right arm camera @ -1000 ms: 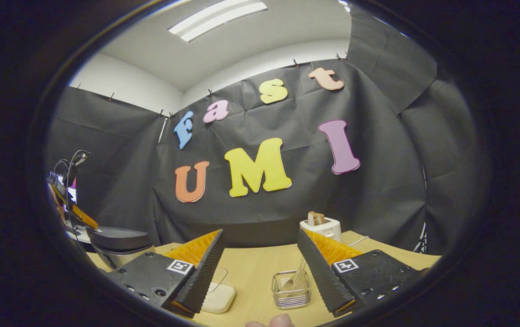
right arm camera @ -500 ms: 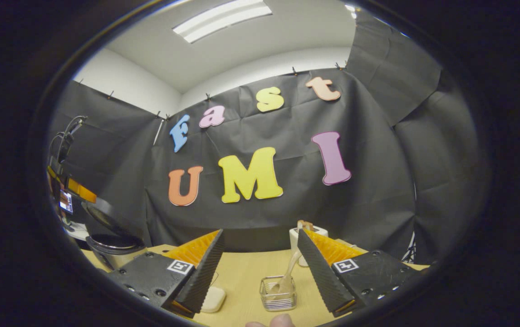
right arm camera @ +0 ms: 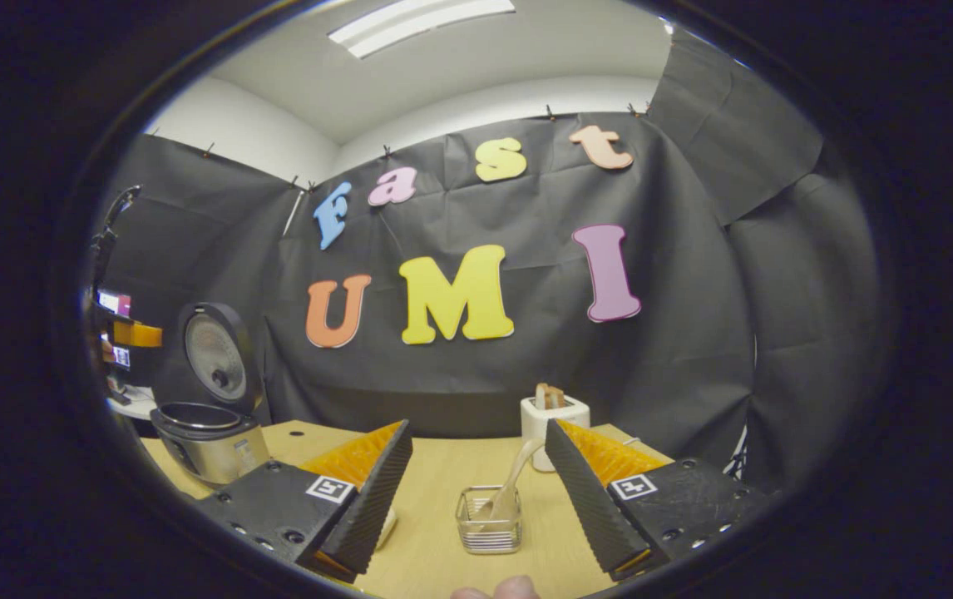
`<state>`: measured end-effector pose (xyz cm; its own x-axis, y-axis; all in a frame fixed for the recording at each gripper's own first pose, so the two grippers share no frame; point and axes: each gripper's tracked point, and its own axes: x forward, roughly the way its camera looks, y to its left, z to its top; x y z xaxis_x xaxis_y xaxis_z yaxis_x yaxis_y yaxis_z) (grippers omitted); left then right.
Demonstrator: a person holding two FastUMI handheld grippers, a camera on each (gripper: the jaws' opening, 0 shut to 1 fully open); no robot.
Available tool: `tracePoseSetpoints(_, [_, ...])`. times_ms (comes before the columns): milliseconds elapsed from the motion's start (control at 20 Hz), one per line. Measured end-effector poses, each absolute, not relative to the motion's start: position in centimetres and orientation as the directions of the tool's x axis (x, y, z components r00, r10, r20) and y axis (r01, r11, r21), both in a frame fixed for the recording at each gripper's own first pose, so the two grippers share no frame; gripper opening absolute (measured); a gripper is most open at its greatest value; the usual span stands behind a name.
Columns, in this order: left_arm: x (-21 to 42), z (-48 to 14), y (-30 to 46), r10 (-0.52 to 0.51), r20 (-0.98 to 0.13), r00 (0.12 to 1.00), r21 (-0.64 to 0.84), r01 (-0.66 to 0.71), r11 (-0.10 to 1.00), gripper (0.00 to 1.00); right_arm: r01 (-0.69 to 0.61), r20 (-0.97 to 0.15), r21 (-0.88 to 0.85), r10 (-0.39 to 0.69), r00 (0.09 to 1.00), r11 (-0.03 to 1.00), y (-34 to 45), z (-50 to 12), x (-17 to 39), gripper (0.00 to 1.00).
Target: Close the left gripper, press the button to open the rice cooker; take a wooden spoon from the chopstick holder with the right hand, scoop a spoonful of rice and pour it into the rice cooker, then put the wooden spoon back into the chopstick holder.
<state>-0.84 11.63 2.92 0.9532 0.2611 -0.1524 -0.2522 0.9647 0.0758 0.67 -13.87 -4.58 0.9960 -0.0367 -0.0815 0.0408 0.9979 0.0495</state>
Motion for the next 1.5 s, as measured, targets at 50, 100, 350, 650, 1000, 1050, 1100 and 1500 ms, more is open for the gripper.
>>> tracePoseSetpoints(50, [-0.9,2.6,11.2,0.251,-0.150,0.956,0.065,-0.244,0.968,0.99,0.042,-0.093,0.044,-0.038,0.995,0.998,-14.0,-4.9,0.5,0.96])
tracePoseSetpoints(100, [-0.9,2.4,10.9,0.245,-0.145,0.959,0.057,-0.239,0.969,1.00,0.042,-0.101,0.037,-0.038,0.994,0.998,-14.0,-5.0,0.4,0.96])
tracePoseSetpoints(350, [-1.3,0.6,10.4,0.247,-0.144,0.958,0.052,-0.242,0.969,0.99,0.028,-0.160,0.023,-0.024,0.987,0.999,-14.2,-6.7,1.2,0.95])
tracePoseSetpoints(650, [-1.5,-0.3,10.0,0.249,-0.126,0.960,0.077,-0.240,0.968,1.00,0.020,-0.292,0.119,0.016,0.956,0.993,-15.2,-10.0,5.9,0.92])
tracePoseSetpoints(1000, [-0.9,-0.9,9.9,0.259,-0.128,0.957,0.084,-0.249,0.965,1.00,0.075,-0.444,0.218,0.031,0.896,0.973,-18.5,-16.3,12.7,0.96])
tracePoseSetpoints(1050, [-0.8,-1.1,9.8,0.262,-0.134,0.956,0.091,-0.252,0.964,1.00,0.078,-0.456,0.235,0.039,0.889,0.969,-18.9,-17.1,13.5,0.92])
tracePoseSetpoints(1100, [-0.9,-1.3,10.0,0.280,-0.141,0.950,0.104,-0.267,0.958,1.00,0.082,-0.462,0.261,0.050,0.886,0.962,-19.1,-17.6,14.4,0.96])
tracePoseSetpoints(1500, [-0.5,-3.5,10.3,0.315,-0.213,0.925,0.065,-0.308,0.949,0.99,0.092,-0.524,0.446,0.176,0.834,0.890,-18.2,-21.1,20.2,0.91])
